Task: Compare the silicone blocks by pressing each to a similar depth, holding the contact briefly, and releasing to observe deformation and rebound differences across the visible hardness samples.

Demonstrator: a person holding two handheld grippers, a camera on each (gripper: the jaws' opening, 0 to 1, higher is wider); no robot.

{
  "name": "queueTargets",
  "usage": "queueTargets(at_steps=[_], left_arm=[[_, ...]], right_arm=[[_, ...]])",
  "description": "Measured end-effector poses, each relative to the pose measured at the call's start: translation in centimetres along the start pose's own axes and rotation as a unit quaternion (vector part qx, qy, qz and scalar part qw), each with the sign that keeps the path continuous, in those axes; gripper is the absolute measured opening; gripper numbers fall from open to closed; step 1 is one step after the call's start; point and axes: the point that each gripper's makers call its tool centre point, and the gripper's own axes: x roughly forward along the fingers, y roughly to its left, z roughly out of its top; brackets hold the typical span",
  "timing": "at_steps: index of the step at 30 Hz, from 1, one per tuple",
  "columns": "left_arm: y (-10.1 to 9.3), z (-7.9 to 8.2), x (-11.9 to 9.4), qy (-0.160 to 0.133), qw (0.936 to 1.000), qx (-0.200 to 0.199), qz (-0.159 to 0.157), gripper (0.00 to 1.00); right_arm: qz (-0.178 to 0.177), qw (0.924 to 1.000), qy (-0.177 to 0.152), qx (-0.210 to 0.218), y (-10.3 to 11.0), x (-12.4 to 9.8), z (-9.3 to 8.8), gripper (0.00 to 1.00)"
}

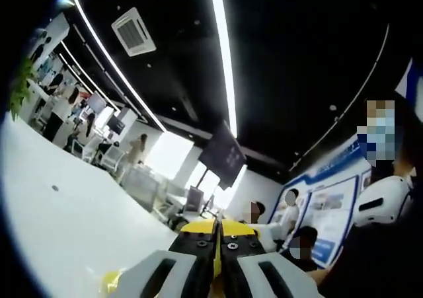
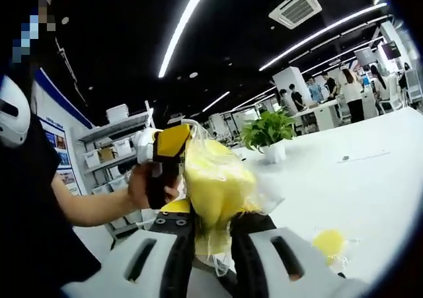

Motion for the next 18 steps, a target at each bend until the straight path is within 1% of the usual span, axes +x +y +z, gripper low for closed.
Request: queueTargets(at_steps=[2,4,6,8,9,13,15,18], left_arm=[[0.0,-0.2,0.1,0.005,1.0,0.002,0.0,0.0],[0.0,-0.2,0.2,0.005,1.0,0.001,-0.002,0.0],[-0.1,-0.2,0.2,0.003,1.0,-0.002,-0.006,0.0],[0.1,0.0,0.2,-0.006,1.0,-0.003,-0.004,0.0],[0.1,0.3,0.1,-0.015,0.9998,-0.009,-0.007,0.0],[0.6,1.4,-0.6,-0.037,0.9992,-0.013,0.001,0.0],[0.9,1.7,-1.1,-0.046,0.9988,-0.015,0.006,0.0],[1.4,1.8,-1.5,-0.049,0.9986,-0.013,0.016,0.0]], right_arm=[[-0.016,0.9997,0.005,-0.019,-0.5,0.0,-0.1,0.25],[-0.018,0.9994,0.006,-0.031,-0.4,0.1,-0.2,0.27],[-0.022,0.9992,0.006,-0.032,-0.6,0.1,-0.2,0.3],[-0.033,0.9989,0.006,-0.032,-1.1,0.0,-0.3,0.35],[-0.038,0.9988,0.006,-0.032,-1.4,-0.1,-0.4,0.37],[-0.053,0.9984,0.005,-0.018,-2.4,-0.8,-0.8,0.4],[-0.061,0.998,0.01,-0.014,-2.8,-1.2,-1.1,0.4],[-0.078,0.9966,0.018,-0.019,-3.6,-1.6,-1.6,0.42]])
